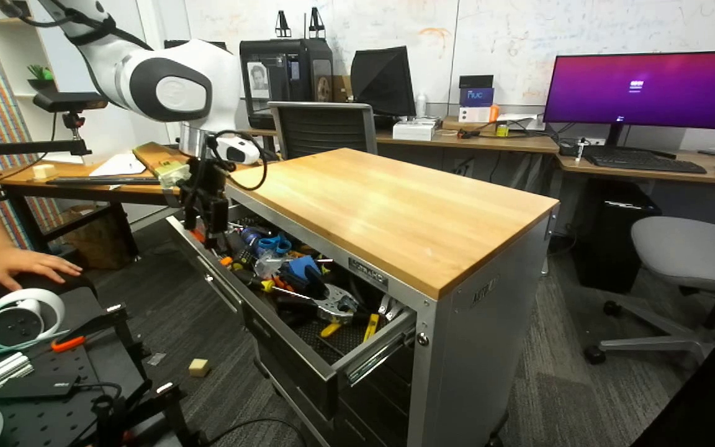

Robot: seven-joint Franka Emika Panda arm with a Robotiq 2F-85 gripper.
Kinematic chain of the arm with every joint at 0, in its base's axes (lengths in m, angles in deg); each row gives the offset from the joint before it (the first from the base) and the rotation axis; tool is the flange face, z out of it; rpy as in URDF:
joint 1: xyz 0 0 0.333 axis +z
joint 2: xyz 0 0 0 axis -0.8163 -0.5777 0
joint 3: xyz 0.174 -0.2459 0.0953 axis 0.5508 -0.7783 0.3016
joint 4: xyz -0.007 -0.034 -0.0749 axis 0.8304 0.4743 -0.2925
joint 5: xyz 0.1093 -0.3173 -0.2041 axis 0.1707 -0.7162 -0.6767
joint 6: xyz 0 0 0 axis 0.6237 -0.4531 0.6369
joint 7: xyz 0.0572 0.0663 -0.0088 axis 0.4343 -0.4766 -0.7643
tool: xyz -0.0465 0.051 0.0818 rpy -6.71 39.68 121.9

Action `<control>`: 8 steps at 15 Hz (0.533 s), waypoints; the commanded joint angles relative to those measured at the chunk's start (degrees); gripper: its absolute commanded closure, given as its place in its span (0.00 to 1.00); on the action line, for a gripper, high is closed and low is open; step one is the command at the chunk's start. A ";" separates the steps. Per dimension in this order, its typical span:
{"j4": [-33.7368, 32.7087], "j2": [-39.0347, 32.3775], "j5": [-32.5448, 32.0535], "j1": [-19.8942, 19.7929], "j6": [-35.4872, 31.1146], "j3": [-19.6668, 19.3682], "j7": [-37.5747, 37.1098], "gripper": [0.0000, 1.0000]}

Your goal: Put the screwdriver inside the open drawer and close the drawer

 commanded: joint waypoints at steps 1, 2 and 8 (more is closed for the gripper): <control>2.44 -0.01 8.60 -0.37 1.55 0.73 7.60 0.02; 2.44 -1.11 7.90 -0.14 1.41 0.72 7.47 0.25; -1.15 -7.65 -14.28 3.49 -3.81 -0.21 -7.52 0.60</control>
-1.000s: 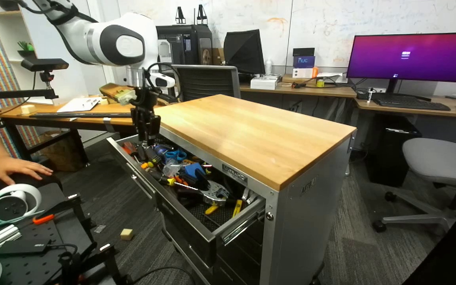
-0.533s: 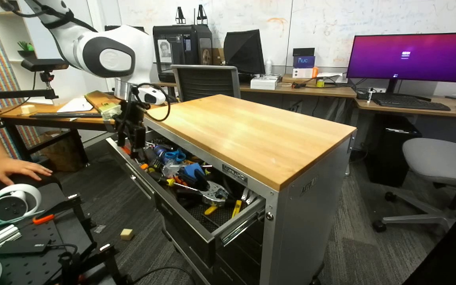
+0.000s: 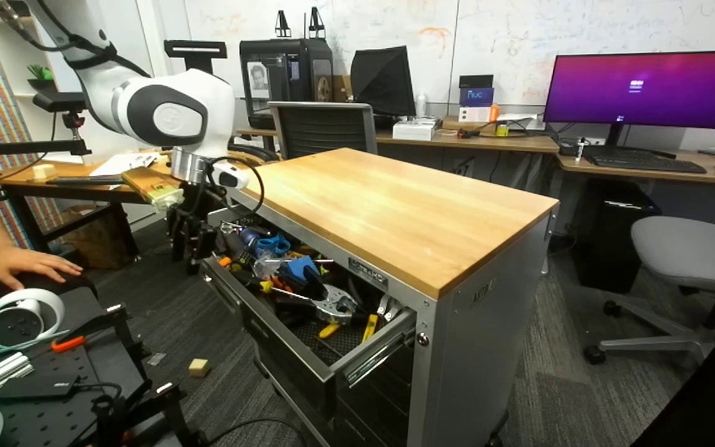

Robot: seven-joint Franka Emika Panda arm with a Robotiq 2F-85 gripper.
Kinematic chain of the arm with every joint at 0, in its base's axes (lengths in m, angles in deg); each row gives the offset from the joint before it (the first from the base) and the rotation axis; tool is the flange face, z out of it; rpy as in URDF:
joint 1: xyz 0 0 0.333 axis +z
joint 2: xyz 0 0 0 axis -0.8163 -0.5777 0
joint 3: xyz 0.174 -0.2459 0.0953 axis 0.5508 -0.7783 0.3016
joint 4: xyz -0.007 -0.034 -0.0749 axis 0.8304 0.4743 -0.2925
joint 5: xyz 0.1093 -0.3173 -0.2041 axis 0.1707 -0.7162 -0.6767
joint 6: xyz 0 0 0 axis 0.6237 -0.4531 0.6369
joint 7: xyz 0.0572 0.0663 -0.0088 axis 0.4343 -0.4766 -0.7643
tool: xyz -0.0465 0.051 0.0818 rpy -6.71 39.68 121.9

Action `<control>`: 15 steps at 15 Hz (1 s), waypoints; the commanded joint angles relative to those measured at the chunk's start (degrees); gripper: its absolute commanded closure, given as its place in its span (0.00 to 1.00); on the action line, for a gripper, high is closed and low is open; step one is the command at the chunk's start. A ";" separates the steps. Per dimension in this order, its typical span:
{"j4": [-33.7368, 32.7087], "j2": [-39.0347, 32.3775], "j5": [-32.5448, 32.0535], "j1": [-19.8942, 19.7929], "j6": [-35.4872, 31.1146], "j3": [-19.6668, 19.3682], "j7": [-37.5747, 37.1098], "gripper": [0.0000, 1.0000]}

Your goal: Put the screwdriver inside the open drawer and close the drawer

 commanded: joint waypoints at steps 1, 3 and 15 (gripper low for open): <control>-3.80 -3.92 -15.69 4.56 -3.33 -1.90 -11.82 0.67; -5.99 -5.20 -25.27 6.07 -2.93 -2.30 -18.68 0.82; -22.22 -12.52 -50.88 10.05 -2.28 -4.88 -31.25 1.00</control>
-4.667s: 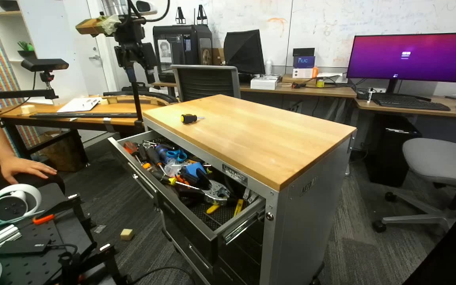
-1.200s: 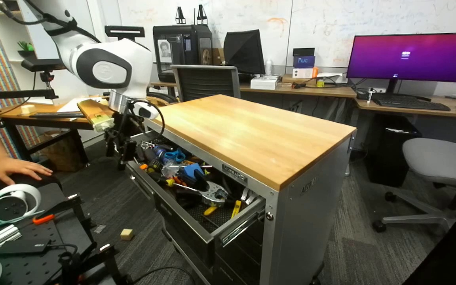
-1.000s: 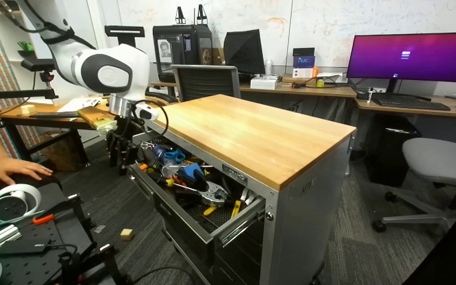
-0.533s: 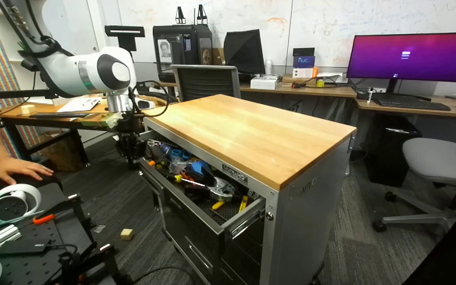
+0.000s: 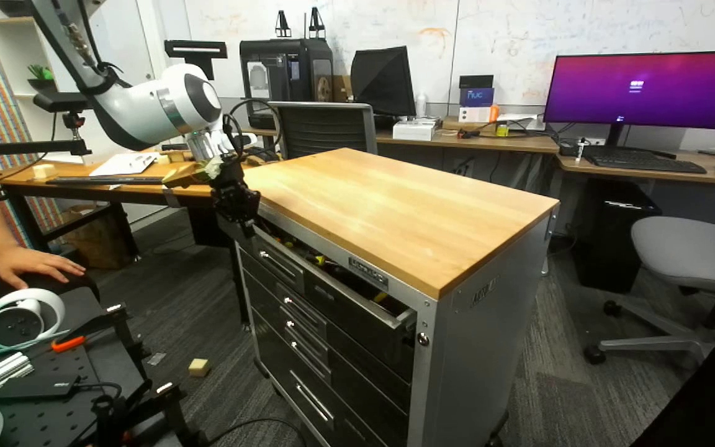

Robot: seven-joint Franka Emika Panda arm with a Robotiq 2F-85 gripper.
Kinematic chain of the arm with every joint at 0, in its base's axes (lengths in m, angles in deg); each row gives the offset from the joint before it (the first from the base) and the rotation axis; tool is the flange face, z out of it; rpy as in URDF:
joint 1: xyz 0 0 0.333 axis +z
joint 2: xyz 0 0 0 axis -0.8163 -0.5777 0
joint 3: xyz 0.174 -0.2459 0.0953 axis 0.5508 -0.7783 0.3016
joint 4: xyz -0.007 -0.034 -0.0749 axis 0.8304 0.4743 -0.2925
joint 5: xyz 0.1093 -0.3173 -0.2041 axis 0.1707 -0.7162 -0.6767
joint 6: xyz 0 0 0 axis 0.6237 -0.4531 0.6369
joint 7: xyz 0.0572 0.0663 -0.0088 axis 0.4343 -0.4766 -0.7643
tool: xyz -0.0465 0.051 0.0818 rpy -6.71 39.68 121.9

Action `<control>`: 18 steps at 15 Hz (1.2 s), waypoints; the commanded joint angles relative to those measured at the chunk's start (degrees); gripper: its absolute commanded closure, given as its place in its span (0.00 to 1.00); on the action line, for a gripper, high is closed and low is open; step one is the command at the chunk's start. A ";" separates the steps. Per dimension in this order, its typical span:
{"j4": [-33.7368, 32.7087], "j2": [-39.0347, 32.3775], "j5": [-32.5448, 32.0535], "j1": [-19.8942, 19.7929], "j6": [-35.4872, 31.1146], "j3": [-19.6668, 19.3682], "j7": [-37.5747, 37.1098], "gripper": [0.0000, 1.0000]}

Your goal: Put the screwdriver inside the open drawer and close the drawer

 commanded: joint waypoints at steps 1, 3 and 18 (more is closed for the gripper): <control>-6.85 -3.28 -4.13 1.10 -1.10 -0.92 -1.33 1.00; -7.94 -2.83 -6.60 1.72 -1.17 -0.87 -2.18 1.00; -4.02 1.80 15.33 0.41 2.78 3.25 8.32 1.00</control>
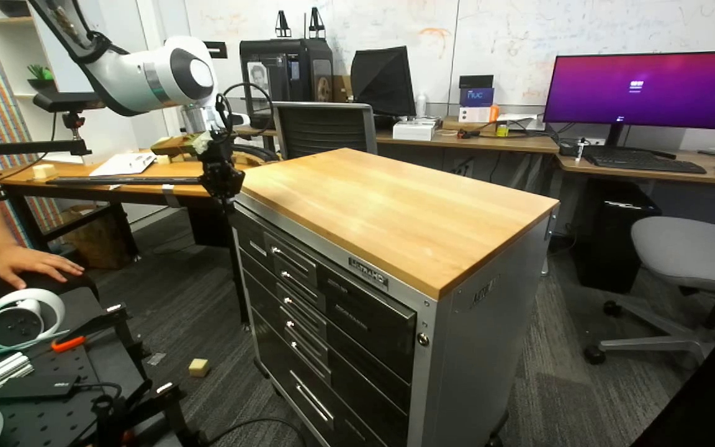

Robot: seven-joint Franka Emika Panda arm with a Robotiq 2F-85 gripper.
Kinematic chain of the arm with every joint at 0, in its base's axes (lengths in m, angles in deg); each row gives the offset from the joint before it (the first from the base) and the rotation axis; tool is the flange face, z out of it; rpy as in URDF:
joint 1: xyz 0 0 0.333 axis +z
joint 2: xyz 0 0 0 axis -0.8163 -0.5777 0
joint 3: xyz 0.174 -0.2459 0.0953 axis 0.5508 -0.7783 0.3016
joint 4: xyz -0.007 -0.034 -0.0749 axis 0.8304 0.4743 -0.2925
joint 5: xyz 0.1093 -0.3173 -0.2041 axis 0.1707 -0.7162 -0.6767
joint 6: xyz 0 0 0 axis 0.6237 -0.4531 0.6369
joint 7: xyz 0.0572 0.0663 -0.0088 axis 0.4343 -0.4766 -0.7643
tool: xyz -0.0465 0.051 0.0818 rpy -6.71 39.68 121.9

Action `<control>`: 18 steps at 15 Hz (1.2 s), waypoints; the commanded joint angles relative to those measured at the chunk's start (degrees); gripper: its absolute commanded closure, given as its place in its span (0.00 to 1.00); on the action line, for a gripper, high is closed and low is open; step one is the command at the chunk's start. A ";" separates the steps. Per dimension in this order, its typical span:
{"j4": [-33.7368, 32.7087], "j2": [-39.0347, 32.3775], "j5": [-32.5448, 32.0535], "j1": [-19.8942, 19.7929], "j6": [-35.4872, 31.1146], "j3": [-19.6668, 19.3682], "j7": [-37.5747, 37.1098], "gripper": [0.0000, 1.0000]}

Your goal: Put the screwdriver inside the open drawer and close the drawer

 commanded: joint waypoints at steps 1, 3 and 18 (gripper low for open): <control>-0.13 -1.65 -2.51 0.34 -3.86 -1.13 -0.28 1.00; -0.57 -1.69 0.37 -0.10 -4.88 -0.13 2.96 0.72; -0.83 15.51 17.94 -1.97 6.10 3.13 15.98 0.20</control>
